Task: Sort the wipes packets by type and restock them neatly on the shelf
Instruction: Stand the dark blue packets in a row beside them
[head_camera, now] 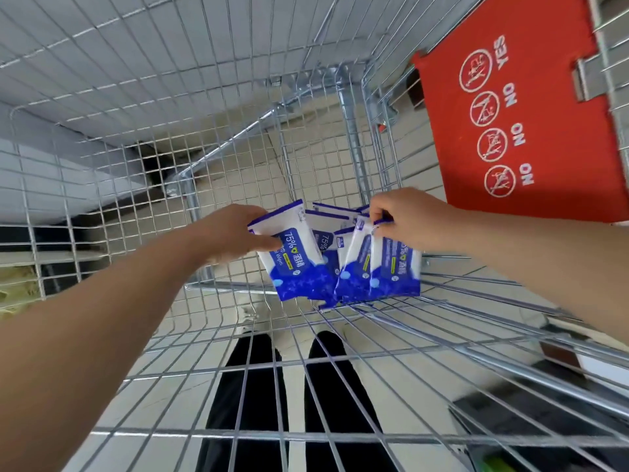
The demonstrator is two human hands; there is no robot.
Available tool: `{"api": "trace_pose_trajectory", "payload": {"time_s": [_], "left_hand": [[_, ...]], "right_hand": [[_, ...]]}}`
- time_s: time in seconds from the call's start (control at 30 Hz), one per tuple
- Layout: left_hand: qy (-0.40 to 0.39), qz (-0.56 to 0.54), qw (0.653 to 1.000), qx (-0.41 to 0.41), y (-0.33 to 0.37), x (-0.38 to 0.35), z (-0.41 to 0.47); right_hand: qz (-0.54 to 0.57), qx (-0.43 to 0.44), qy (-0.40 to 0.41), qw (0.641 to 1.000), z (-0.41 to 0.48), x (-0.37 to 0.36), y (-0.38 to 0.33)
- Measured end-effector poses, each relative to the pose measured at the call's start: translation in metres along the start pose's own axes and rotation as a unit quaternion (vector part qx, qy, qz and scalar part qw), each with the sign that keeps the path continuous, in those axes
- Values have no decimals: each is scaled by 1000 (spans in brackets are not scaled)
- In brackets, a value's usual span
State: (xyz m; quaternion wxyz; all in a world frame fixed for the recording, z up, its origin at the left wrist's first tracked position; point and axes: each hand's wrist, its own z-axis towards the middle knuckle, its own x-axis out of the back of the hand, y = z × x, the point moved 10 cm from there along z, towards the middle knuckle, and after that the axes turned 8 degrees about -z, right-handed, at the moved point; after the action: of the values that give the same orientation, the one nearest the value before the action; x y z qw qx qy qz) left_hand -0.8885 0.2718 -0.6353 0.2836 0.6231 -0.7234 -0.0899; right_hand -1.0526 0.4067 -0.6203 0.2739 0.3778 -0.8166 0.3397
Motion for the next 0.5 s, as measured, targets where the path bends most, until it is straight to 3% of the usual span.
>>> {"api": "trace_pose_trajectory", "payload": {"time_s": [0.13,0.27,0.4,0.5], "left_hand": [[-20,-77,997,13,3,-7,-3],[-41,-154,987,2,17,-24,-7],[-25,-218,976,0,33,-48,1],[-21,-196,980,-18,46,-65,15]], "right_hand": [[-57,-25,104,993,2,61,11],[-41,-58,224,972,-2,113,18],[6,-75,287,955,-6,131,21],[47,-100,311,944,-5,130,29]]}}
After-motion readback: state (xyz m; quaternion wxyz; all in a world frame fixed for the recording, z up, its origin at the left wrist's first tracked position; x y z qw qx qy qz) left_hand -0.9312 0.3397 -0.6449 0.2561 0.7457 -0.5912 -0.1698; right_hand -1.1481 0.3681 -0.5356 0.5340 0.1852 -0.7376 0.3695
